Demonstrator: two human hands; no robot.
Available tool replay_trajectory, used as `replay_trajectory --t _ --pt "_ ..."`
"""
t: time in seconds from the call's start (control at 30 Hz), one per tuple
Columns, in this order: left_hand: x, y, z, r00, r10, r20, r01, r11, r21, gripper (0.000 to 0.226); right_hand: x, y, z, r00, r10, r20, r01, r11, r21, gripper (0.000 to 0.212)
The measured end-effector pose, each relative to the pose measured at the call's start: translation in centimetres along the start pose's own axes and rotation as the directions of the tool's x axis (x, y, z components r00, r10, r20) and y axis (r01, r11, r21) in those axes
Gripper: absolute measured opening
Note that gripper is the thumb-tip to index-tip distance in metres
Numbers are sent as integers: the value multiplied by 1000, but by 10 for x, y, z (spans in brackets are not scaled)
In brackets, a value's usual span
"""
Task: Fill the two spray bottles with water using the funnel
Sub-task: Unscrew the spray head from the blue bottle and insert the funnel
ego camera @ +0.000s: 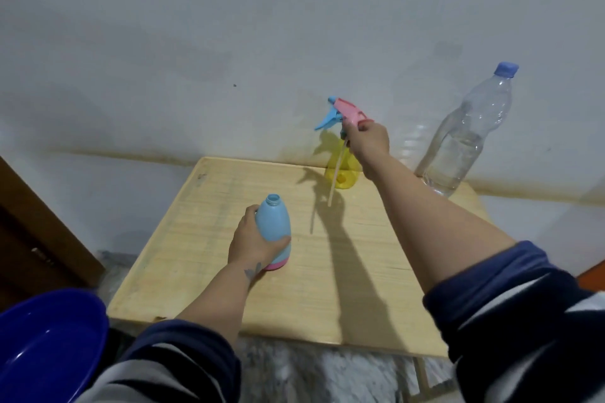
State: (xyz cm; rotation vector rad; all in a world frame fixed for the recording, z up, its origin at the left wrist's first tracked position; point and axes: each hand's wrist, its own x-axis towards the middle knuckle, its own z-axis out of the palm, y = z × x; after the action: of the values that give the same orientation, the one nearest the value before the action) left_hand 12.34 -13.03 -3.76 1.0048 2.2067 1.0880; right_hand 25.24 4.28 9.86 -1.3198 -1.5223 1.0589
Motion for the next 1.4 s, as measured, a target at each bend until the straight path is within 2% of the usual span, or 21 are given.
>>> replay_trajectory --t 0.1,0.23,0.33,0.47,0.6,0.7,0.83,0.9,1.2,1.4 --pt "2 -4 2 1000 11 8 -11 999 -32 79 -7 42 10 987 129 96 -117 985 -125 22" --pt "2 -11 2 998 53 23 -52 998 -35 78 -32 99 28 932 307 193 -265 940 -215 19" --pt "1 -13 1 998 61 34 -59 997 -46 77 -49 129 37 890 409 200 -353 897 -265 28" --pt "0 -13 1 997 65 47 -63 997 -44 78 -62 147 44 851 495 178 -431 850 -303 30" --pt "1 -13 0 996 70 58 -67 996 -60 77 -64 151 40 858 497 131 -427 831 -357 33" --pt "2 -15 1 994 85 65 -82 995 -50 77 -66 153 34 859 497 118 -435 833 -343 27" --pt "4 -17 2 993 100 57 -98 995 -28 79 -56 153 16 895 433 107 -362 846 -392 38" --pt "4 -17 2 993 107 49 -106 994 -23 80 -44 153 2 917 394 61 -342 856 -387 47" --pt "0 -23 9 999 43 -3 -44 996 -74 80 30 167 -57 954 248 -168 -293 892 -343 51" --pt "1 -27 12 999 2 -38 -5 997 -77 81 75 196 -64 940 260 -220 -319 898 -303 63"
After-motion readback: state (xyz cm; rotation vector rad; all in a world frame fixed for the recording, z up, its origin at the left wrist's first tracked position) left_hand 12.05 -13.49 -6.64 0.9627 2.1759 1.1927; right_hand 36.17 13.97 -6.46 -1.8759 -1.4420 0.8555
